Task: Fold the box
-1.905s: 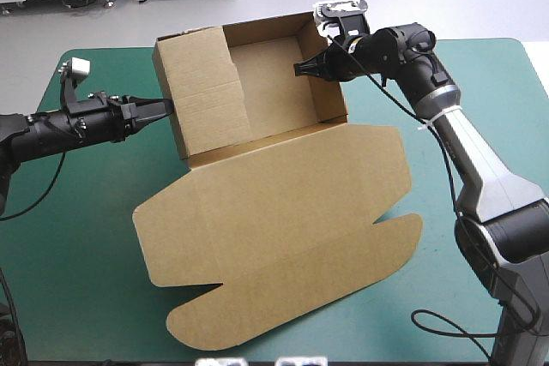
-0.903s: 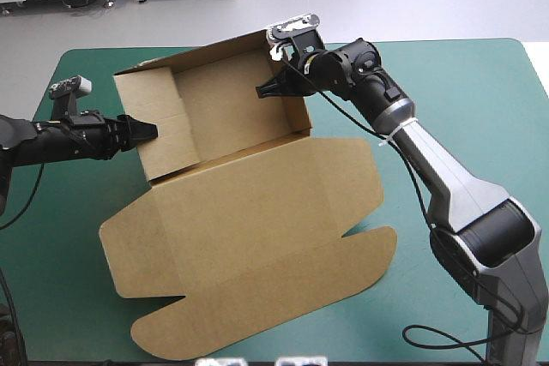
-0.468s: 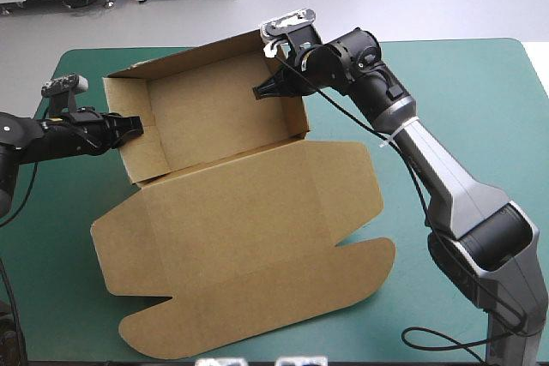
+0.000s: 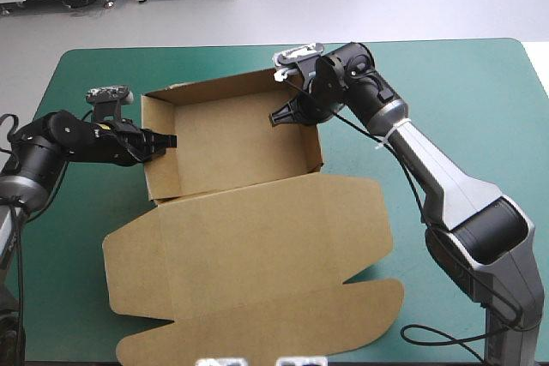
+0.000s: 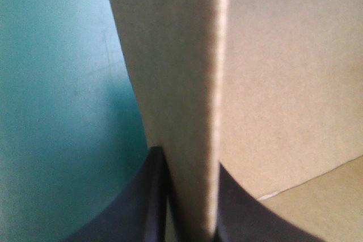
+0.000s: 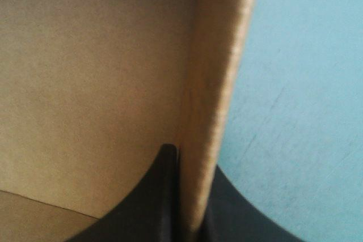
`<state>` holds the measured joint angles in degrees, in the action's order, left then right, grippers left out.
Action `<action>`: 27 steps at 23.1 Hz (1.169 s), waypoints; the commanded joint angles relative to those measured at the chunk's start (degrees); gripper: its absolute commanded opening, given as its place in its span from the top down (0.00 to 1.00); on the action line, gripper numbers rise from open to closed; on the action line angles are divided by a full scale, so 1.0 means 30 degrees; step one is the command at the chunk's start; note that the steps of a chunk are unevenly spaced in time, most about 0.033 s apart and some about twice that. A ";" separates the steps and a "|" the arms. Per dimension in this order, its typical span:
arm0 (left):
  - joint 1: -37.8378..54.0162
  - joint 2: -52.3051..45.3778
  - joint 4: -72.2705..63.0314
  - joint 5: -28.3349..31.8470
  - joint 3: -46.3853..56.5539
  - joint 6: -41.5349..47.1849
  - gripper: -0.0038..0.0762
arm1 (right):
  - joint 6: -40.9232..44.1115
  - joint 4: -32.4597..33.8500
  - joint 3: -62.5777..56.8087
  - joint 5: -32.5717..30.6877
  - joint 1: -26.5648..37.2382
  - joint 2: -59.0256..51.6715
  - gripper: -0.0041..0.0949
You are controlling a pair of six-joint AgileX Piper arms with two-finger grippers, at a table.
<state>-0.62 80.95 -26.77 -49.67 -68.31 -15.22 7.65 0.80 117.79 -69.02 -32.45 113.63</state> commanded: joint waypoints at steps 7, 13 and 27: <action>-0.2652 0.1950 0.0587 0.0213 -0.0820 0.1394 0.96 | -0.0463 -0.2252 -0.3724 -0.0818 -0.0162 -0.1345 0.97; -0.4436 0.3594 0.2808 0.0857 -0.0899 0.2550 0.96 | 0.0320 -0.2620 -0.6551 0.0225 0.0285 -0.1976 0.97; -0.4773 0.4508 0.4015 -0.1853 -0.1945 0.2777 0.79 | 0.1424 -0.2055 -0.7204 0.2948 0.0758 -0.1898 0.56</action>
<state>-13.43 95.96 -9.21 -51.23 -72.26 -4.83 13.08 -5.98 95.14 -63.68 -29.50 110.01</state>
